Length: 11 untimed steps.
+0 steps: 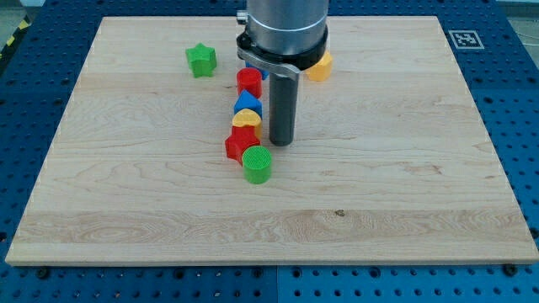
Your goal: Separate the green circle and red star
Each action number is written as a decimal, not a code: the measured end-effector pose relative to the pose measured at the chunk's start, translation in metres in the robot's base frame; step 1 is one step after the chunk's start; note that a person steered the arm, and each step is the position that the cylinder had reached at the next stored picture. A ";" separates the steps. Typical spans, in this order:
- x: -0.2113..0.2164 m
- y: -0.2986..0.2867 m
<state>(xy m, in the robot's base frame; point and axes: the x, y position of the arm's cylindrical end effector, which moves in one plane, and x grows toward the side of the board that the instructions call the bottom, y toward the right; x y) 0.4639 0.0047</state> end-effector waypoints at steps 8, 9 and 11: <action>0.061 -0.084; 0.067 -0.119; 0.070 -0.171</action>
<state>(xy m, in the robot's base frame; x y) 0.5343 -0.1668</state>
